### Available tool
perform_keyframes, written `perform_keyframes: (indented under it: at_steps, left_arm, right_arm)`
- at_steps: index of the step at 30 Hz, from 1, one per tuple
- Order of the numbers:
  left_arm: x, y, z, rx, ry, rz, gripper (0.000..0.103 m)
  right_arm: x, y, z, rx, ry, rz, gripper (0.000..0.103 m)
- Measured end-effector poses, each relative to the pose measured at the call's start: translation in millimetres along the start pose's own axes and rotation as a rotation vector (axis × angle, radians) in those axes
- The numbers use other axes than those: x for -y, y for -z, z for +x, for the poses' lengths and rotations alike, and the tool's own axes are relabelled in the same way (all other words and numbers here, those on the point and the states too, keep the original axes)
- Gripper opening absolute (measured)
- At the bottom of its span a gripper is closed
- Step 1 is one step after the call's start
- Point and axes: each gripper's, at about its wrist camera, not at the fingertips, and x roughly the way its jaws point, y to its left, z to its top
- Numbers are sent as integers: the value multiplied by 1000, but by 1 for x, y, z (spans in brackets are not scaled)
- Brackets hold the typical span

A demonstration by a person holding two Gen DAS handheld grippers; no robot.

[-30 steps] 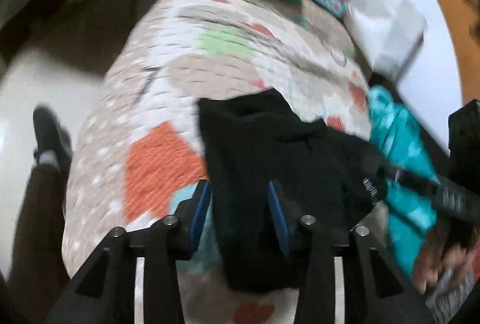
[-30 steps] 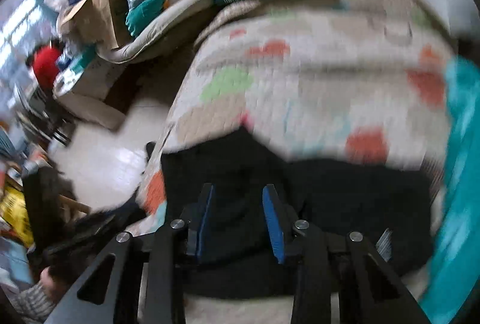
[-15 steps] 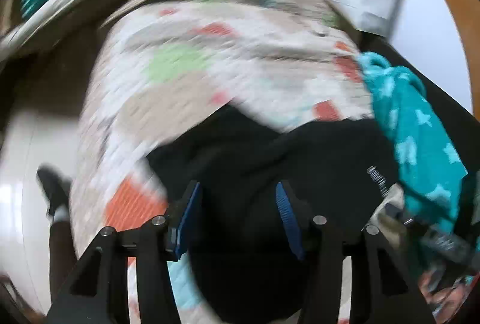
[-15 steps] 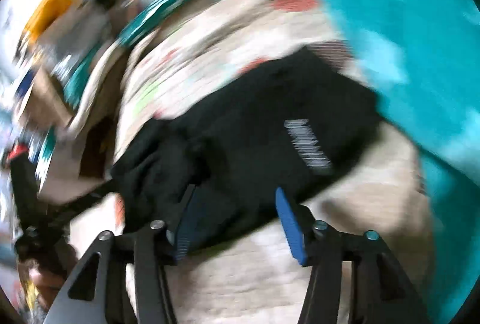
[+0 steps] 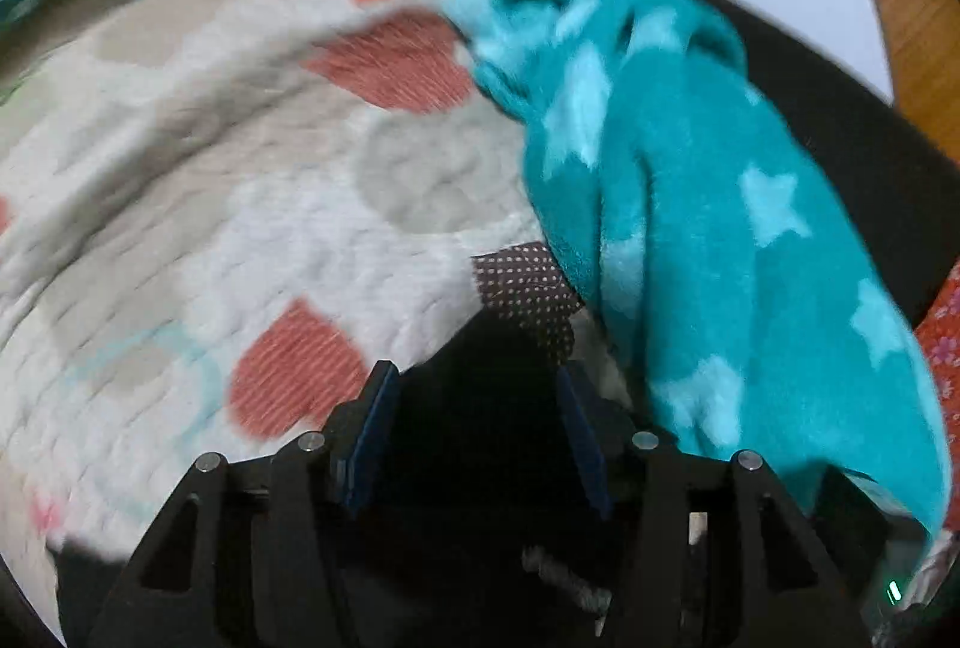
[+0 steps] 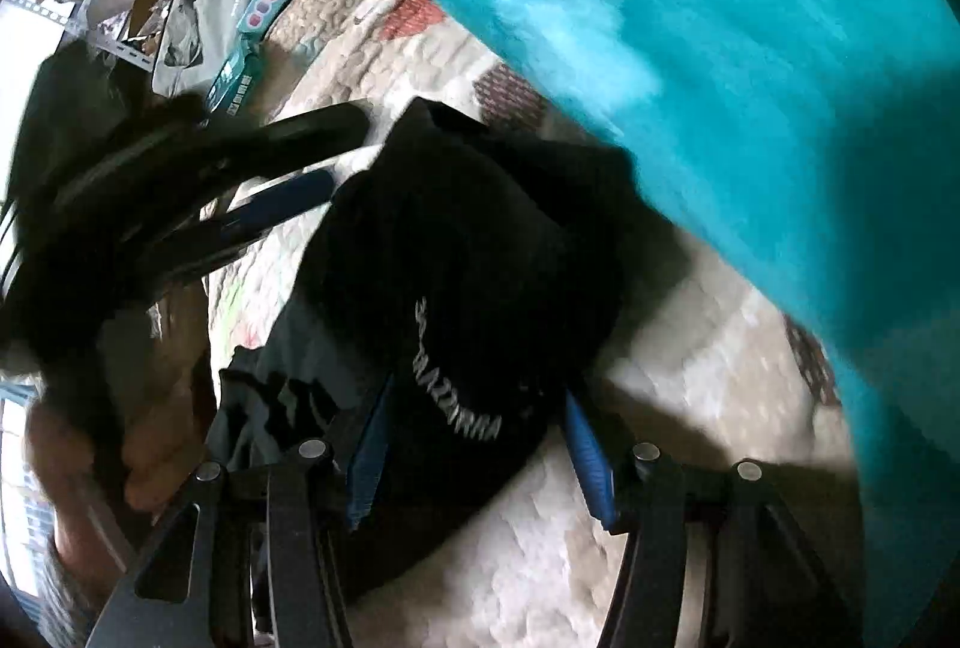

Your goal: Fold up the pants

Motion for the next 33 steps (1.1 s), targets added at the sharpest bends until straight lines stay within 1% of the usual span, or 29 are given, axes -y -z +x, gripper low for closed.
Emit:
perform_keyframes:
  at_steps: [2, 3, 4, 5, 6, 7, 8, 9, 12, 16, 18, 19, 21, 23, 24, 25, 26, 27, 28, 29, 30, 31, 32, 33]
  left_arm:
    - [8, -6, 18, -37, -35, 70, 62]
    - [12, -6, 25, -60, -47, 96, 62]
    - [18, -5, 32, -76, -83, 140, 62]
    - [22, -3, 32, -65, -112, 169, 55]
    - [25, -1, 30, -55, -133, 183, 43]
    - [25, 0, 27, -47, -136, 187, 37]
    - [23, 1, 19, -36, -103, 173, 24]
    - [20, 2, 11, -26, -76, 147, 19]
    - [11, 7, -22, 39, -59, 100, 18]
    - [-2, 26, -79, 148, -49, 26, 18]
    - [-10, 40, -111, 212, -48, -15, 18]
    - [-16, 50, -126, 243, -47, -39, 18]
    - [-36, 72, -157, 308, -51, -91, 18]
    - [-57, 102, -181, 367, -55, -161, 18]
    - [-69, 116, -188, 391, -51, -200, 18]
    - [-83, 130, -192, 405, -47, -245, 18]
    - [-99, 146, -191, 414, -44, -299, 18]
    - [-113, 162, -190, 421, -52, -347, 18]
    - [-125, 176, -185, 423, -67, -392, 18]
    - [-138, 194, -182, 416, -85, -447, 18]
    - [-151, 213, -178, 400, -86, -502, 19]
    - [-162, 229, -174, 386, -78, -549, 19]
    - [-171, 246, -171, 378, -69, -597, 20]
    - [-177, 259, -171, 379, -60, -625, 24]
  right_arm:
    - [0, -5, 3, 4, -1, -19, 60]
    - [1, -4, 4, 6, -4, -13, 60]
    - [4, -4, 5, 10, -9, -8, 59]
    - [3, -4, 7, 10, -5, -14, 56]
    - [1, -6, 9, 6, -2, -26, 46]
    - [-1, -7, 9, 1, -4, -41, 39]
    - [-3, -7, 8, 2, -4, -53, 34]
    - [-6, -7, 6, 6, -3, -67, 32]
    - [-23, -5, -5, 40, -4, -150, 28]
    - [-66, 9, -28, 113, 17, -354, 26]
    - [-97, 26, -39, 156, 49, -510, 26]
    - [-106, 32, -42, 170, 59, -563, 26]
    - [-134, 54, -47, 199, 91, -724, 25]
    - [-162, 82, -47, 218, 117, -899, 25]
    - [-170, 91, -45, 220, 127, -953, 25]
    - [-182, 111, -39, 215, 149, -1057, 25]
    - [-190, 125, -33, 211, 164, -1126, 26]
    - [-196, 140, -27, 206, 178, -1197, 30]
    - [-202, 160, -14, 192, 195, -1295, 33]
    - [-204, 174, -5, 171, 200, -1354, 41]
    - [-205, 189, 6, 143, 206, -1418, 53]
    - [-206, 200, 12, 114, 200, -1458, 58]
    - [-206, 210, 15, 85, 189, -1484, 60]
    - [-205, 219, 17, 49, 174, -1509, 60]
